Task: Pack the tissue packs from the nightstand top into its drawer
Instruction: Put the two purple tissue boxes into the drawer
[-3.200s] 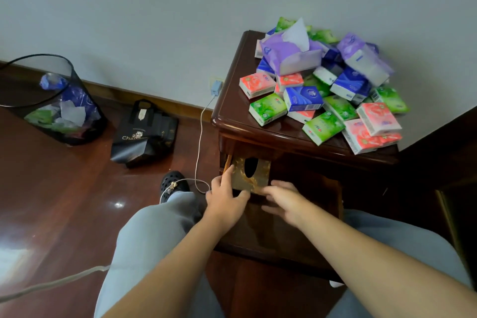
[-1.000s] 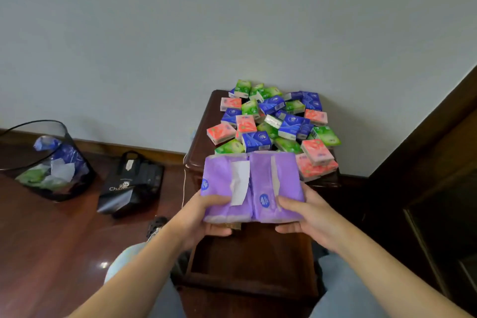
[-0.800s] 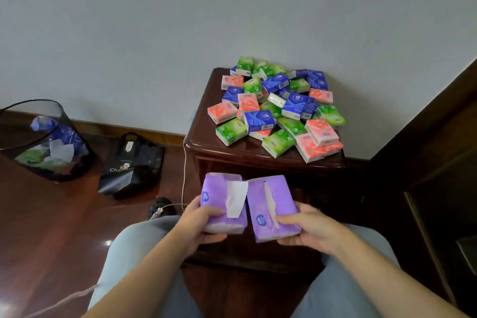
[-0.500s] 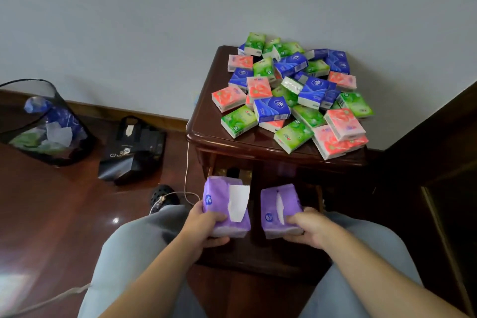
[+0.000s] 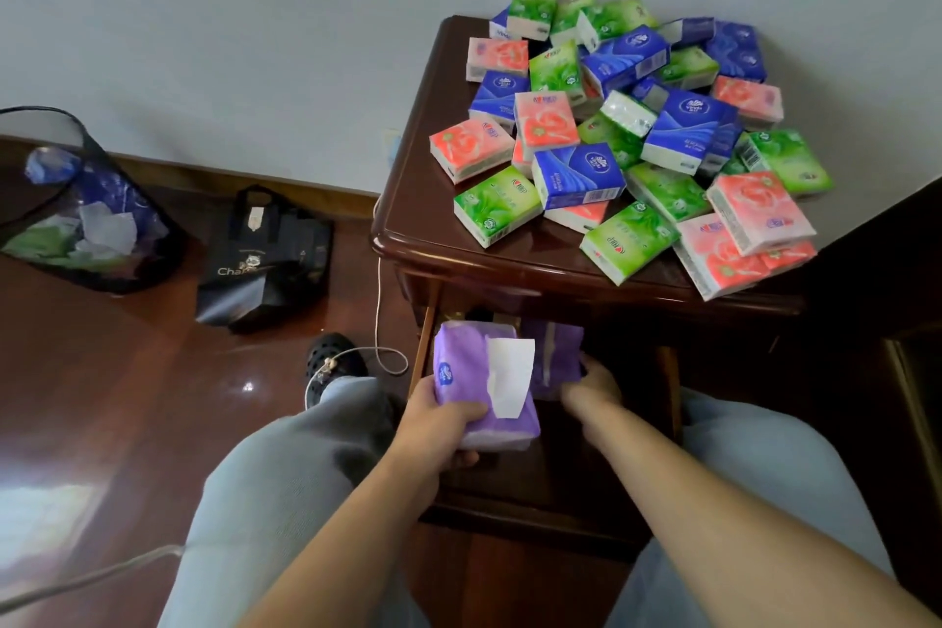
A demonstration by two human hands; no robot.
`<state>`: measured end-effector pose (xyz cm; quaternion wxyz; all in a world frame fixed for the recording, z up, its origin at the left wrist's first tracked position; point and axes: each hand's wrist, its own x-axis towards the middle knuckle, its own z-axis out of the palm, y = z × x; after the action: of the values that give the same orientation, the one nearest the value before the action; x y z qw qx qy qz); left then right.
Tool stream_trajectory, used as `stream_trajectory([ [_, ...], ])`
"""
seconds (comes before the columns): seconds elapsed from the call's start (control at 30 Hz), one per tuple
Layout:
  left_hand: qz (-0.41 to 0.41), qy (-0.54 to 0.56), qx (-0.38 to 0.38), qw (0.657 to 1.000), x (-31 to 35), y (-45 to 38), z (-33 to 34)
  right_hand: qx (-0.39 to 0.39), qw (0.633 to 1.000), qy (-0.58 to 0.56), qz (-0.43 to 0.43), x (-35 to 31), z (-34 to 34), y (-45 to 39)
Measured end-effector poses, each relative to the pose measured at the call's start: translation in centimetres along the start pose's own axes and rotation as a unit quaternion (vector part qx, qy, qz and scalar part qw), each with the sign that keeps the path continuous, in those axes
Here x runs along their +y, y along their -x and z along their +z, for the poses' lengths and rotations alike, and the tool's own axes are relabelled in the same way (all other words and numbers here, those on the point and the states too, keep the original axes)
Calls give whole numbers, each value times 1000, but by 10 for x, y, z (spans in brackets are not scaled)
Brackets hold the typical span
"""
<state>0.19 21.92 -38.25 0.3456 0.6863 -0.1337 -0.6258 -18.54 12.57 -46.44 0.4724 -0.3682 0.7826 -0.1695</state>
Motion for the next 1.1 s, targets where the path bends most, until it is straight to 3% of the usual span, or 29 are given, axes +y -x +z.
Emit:
stream_trajectory([
  [0.13,2,-6,-8,1000,-3,5,3,-8,997,71,-15,0,-10,8],
  [0.2,9,5,-6,1000,-3,7,6,27,989,142,-14,-2,-23,15],
  [0.27,17,13,-14,1000,-4,10,10,39,995,94,-22,-5,-36,29],
  [0.33,25,14,-40,999,-5,13,15,-43,997,-66,-8,-7,-45,52],
  [0.4,29,4,-84,996,-7,17,23,-185,965,-182,28,-7,-57,83],
  [0.5,37,-16,-171,984,-16,22,33,-311,929,-200,11,10,-79,115],
  [0.63,48,-62,-245,966,-26,23,44,-205,963,-174,13,35,-93,122],
  [0.73,139,-167,-158,963,-27,20,46,-89,976,-197,35,42,-101,111],
  [0.8,254,-330,-60,907,-29,15,40,-11,985,-170,36,43,-104,100],
  [0.87,317,-445,-18,837,-28,14,35,46,992,-113,37,44,-103,90],
  [1.0,315,-508,-8,802,-25,8,30,101,991,-48,77,43,-97,71],
  [1.1,306,-541,1,783,-24,3,31,89,989,-46,107,43,-88,61],
])
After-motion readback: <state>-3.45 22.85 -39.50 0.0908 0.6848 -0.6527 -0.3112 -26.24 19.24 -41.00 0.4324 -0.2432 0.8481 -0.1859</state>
